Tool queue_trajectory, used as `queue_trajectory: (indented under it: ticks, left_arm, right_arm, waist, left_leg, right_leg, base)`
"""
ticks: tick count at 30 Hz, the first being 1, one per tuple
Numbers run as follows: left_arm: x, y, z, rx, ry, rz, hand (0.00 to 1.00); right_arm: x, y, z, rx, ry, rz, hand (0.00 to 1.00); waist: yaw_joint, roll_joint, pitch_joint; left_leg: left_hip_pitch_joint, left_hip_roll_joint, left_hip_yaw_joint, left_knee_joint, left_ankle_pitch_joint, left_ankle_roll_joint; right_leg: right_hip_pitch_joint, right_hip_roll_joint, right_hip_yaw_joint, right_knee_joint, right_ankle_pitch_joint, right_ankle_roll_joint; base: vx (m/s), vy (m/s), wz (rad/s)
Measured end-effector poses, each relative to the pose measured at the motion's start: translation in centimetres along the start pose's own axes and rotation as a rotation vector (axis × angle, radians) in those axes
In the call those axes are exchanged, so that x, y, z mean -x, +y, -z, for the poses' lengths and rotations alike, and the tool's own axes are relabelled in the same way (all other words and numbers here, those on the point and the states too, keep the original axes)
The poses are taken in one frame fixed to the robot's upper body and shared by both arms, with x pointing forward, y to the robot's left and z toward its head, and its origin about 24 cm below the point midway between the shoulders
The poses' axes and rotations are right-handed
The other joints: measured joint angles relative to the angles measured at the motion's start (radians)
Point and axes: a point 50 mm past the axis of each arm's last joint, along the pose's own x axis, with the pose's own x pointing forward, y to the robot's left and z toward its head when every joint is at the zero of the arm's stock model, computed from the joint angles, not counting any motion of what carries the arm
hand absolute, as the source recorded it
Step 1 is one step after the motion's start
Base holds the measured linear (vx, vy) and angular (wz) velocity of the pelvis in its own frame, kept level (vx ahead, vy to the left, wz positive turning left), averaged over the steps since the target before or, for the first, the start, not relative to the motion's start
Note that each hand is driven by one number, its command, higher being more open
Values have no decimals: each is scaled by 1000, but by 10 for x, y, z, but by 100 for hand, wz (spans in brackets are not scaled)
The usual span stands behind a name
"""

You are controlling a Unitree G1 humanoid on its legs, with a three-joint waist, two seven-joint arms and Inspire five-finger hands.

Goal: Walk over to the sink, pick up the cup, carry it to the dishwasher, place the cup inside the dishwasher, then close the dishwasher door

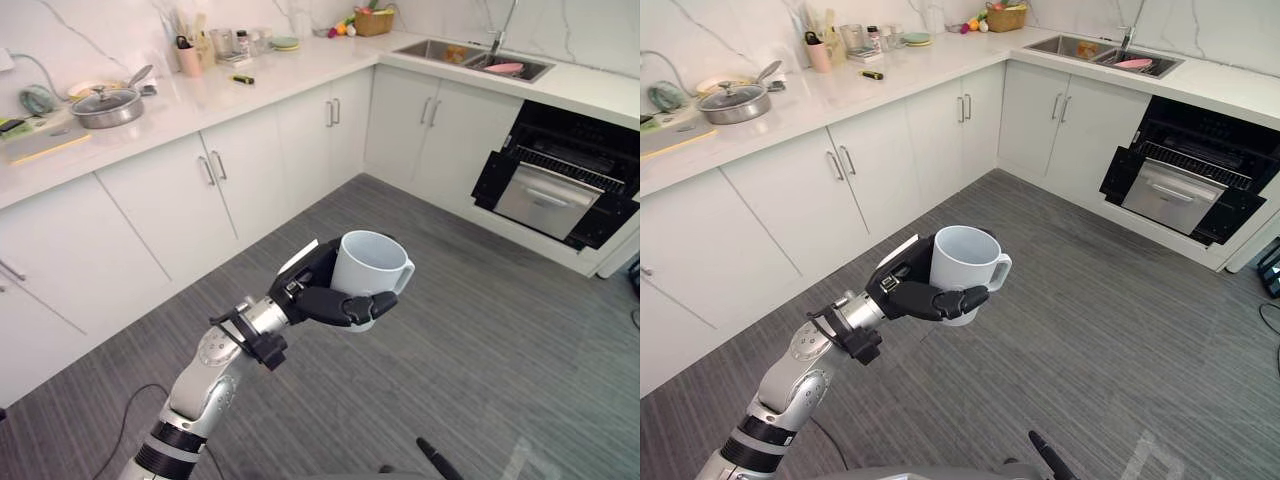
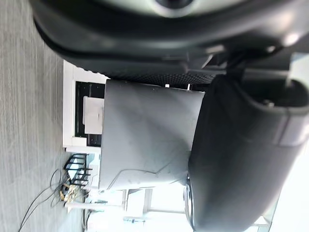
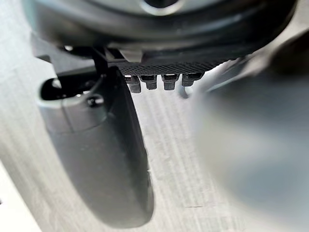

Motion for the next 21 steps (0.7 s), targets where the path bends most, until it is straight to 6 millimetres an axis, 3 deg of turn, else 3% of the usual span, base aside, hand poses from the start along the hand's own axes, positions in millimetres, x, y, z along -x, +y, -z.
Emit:
queue_trajectory:
  ticks: [2, 3, 4, 9, 13, 18, 21]
  left_arm:
    - [1, -1, 4, -1, 33, 29, 0]
    - [2, -2, 6, 2, 45, 42, 0]
    - [4, 0, 9, 10, 60, 35, 0]
    - [17, 15, 12, -15, 109, -62, 0]
    - [24, 29, 16, 2, 89, -209, 0]
    - [25, 29, 16, 3, 4, -294, 0]
    - [23, 25, 16, -5, -27, -307, 0]
  right_arm:
    - [-2, 3, -7, -5, -8, 8, 100]
    - [-3, 3, -13, 1, -17, 8, 100]
    - [-3, 3, -15, 3, -20, 6, 100]
    - [-5, 18, -2, -21, 17, -37, 100]
    - [-5, 20, -2, -15, 21, -53, 100]
    - [-4, 16, 1, 25, 28, -68, 100]
    - [-3, 15, 1, 62, 36, -73, 100]
  waist:
    - [-3, -18, 11]
    - [2, -4, 8]
    - [8, 1, 2]
    - [2, -22, 15]
    - [-4, -22, 19]
    - [-5, -20, 21]
    - [-6, -17, 22]
  left_leg:
    - [-6, -17, 9, -143, 11, -6]
    - [-2, 7, 40, -272, 173, -12]
    - [12, 9, 51, -277, 202, 22]
    - [15, 8, 81, -284, 195, 24]
    - [22, 12, 126, -287, 190, 24]
    - [35, 42, 154, -287, 188, 18]
    - [37, 65, 175, -288, 186, 0]
  right_leg:
    - [36, -38, 1, -22, 0, -1]
    - [42, -35, -4, -24, -1, 0]
    - [47, -24, -3, -28, -2, 1]
    - [44, -20, 11, -48, 20, -4]
    - [44, -13, 21, -76, 24, -3]
    - [42, 14, 39, -80, 27, 1]
    - [42, 39, 56, -100, 40, -10]
  base:
    - [153, -54, 3]
    - [75, 5, -7]
    - [92, 16, -11]
    - [26, 23, -17]
    - [-28, -21, -37]
    - [-50, -88, -20]
    - [-21, -98, -22]
